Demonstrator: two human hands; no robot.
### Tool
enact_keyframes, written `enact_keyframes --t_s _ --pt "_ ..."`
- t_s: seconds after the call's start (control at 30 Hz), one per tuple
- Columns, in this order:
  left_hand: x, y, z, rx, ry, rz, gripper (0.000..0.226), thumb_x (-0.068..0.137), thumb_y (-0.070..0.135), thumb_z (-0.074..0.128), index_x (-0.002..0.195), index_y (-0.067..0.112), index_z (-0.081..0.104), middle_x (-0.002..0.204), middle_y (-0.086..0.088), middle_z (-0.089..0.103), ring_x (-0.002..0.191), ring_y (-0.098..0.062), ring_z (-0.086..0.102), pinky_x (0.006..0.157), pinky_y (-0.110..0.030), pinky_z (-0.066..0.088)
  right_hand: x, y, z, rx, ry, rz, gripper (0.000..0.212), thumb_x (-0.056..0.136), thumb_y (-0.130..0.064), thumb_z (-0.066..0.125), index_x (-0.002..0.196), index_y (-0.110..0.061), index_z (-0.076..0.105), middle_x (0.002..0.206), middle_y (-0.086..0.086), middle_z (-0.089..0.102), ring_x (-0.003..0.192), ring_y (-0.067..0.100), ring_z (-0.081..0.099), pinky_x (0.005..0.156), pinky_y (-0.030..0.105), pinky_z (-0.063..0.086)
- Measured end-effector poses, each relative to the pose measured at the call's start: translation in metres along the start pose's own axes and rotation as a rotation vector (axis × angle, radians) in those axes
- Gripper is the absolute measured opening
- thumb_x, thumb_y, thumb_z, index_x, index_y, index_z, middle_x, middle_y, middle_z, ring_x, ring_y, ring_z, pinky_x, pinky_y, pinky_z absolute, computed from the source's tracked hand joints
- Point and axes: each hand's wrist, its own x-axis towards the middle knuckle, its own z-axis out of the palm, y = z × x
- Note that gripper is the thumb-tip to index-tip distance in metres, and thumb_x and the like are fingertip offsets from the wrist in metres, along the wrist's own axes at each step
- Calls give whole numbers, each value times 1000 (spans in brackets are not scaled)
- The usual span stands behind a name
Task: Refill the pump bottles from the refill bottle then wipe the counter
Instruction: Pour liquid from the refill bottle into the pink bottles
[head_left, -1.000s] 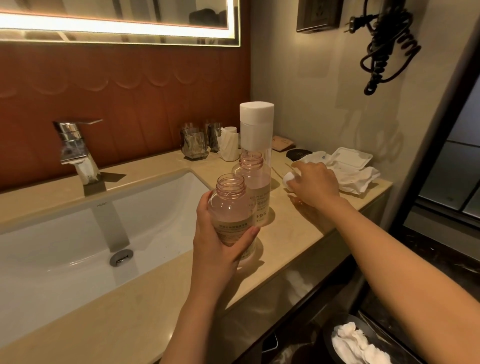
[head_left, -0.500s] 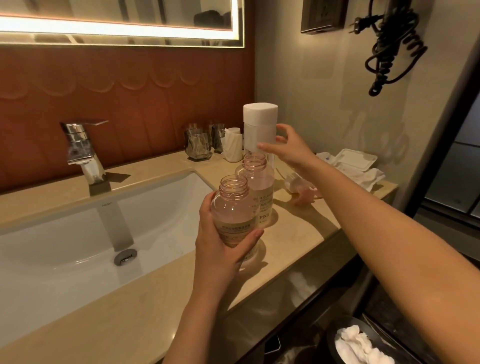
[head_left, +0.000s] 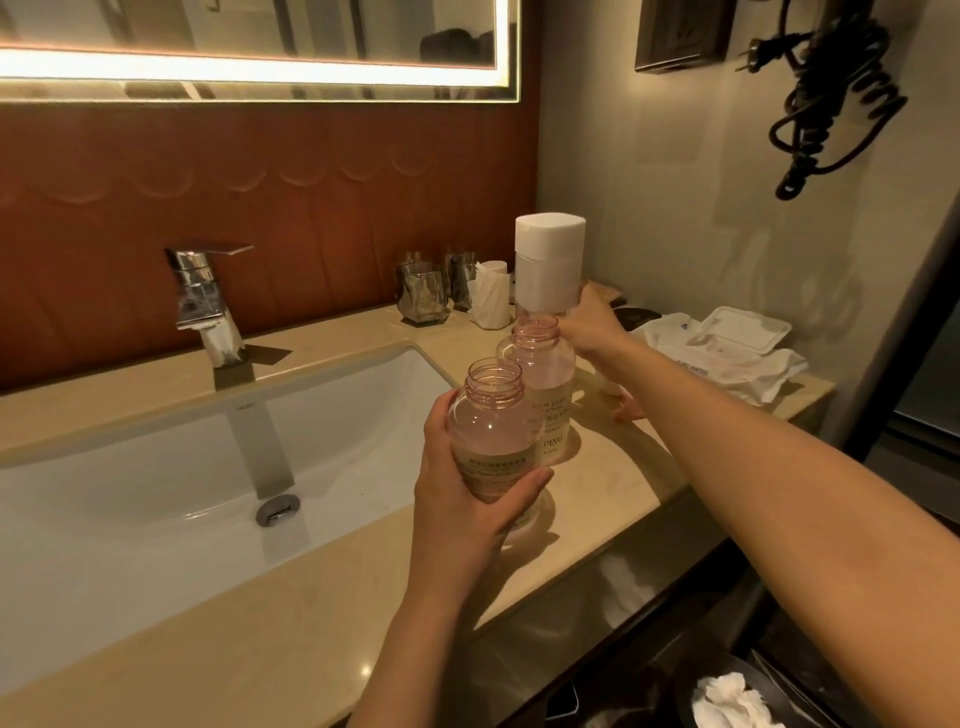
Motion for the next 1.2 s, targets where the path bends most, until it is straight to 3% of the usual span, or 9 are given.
enact_keyframes --t_s 0.27,0.43,0.57,0.7,0.8,0.9,1.0,1.1,1.2 --pt "-1 1 0 39 -16 -29 100 52 63 69 136 46 17 138 21 38 121 7 38 89 3 33 -13 -4 -10 9 64 -60 81 68 -14 81 135 -19 36 129 3 50 108 14 48 89 32 41" --pt "-2 3 0 51 -45 -71 114 57 51 74 147 36 6 150 10 35 134 -9 37 105 -24 35 -18 -15 -33 35 137 -91 85 62 -15 85 132 -16 38 124 4 54 110 19 54 94 35 46" --pt "-1 3 3 29 -63 -129 123 68 26 79 147 35 -15 152 10 31 135 -8 32 104 -26 29 -32 -32 -54 84 214 -161 70 62 -20 85 120 -15 47 109 1 60 94 11 59 72 20 51" --pt "-1 1 3 57 -61 -138 130 58 44 76 147 34 -18 154 6 28 140 -15 29 111 -35 26 -53 -42 -72 193 233 -222 54 65 -21 83 109 -19 53 105 3 64 99 17 61 87 35 53" --pt "0 1 3 132 12 -111 130 51 60 70 146 32 -14 160 1 10 146 -19 11 118 -44 16 -76 -43 -85 200 216 -256 50 66 -23 83 108 -21 56 105 5 65 100 18 62 88 37 53" --pt "-2 7 2 174 152 -4 108 63 75 57 145 35 -2 159 2 9 145 -15 8 118 -41 14 -105 -41 -94 206 162 -286 53 65 -24 83 109 -21 55 104 7 65 98 22 63 82 39 56" --pt "3 37 3 86 229 123 93 70 85 42 145 35 17 148 18 24 135 1 24 108 -22 23 -134 -36 -94 270 107 -274 59 55 -38 80 107 -19 58 101 11 67 94 26 66 82 46 55" --pt "16 88 9 7 119 270 68 80 60 52 138 32 32 137 22 39 122 10 40 96 -5 33 -159 -27 -90 364 55 -253 59 53 -37 77 107 -25 56 102 9 66 94 28 66 80 47 56" --pt "24 129 15 -92 -101 264 63 84 50 61 138 32 35 137 16 45 120 5 47 95 -12 42 -178 -18 -84 484 -54 -234 74 51 -28 78 119 -24 50 111 10 63 104 30 62 81 46 55"
